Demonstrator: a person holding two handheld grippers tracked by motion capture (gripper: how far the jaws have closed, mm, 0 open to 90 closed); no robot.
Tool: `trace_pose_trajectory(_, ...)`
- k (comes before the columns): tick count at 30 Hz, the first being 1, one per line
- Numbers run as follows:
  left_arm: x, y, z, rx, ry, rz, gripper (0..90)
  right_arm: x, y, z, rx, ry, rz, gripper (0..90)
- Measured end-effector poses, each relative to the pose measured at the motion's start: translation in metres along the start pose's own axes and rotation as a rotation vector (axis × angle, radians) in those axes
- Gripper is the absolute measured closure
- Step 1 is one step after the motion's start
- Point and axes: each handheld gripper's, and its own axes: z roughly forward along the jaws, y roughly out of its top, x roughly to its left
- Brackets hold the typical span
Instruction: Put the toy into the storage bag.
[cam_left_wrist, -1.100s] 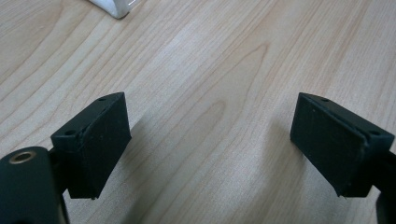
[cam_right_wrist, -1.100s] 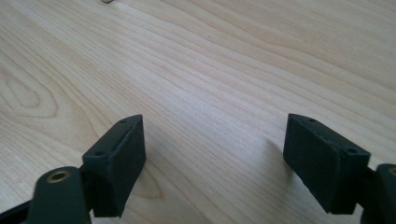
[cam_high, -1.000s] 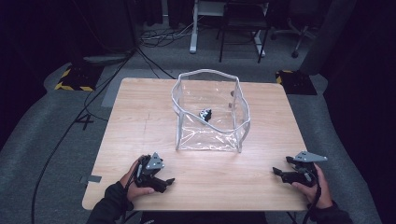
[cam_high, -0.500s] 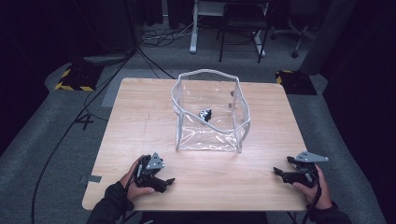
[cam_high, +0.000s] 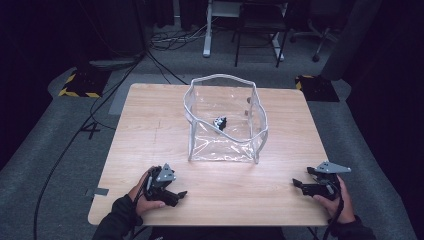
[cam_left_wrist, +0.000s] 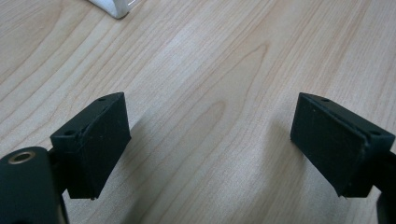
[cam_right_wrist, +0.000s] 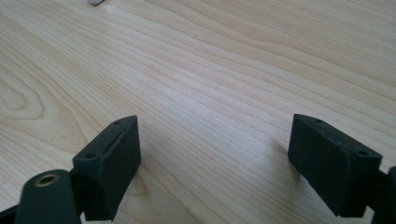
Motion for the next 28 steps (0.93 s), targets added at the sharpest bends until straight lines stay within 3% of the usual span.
trace_pose_trajectory(28, 0.0008, 0.0010, 0.0007, 0.000, 0.001, 0.005, 11.7, 0.0005, 0.0001, 0.0000, 0.000, -0.002, 0.000, 17.3)
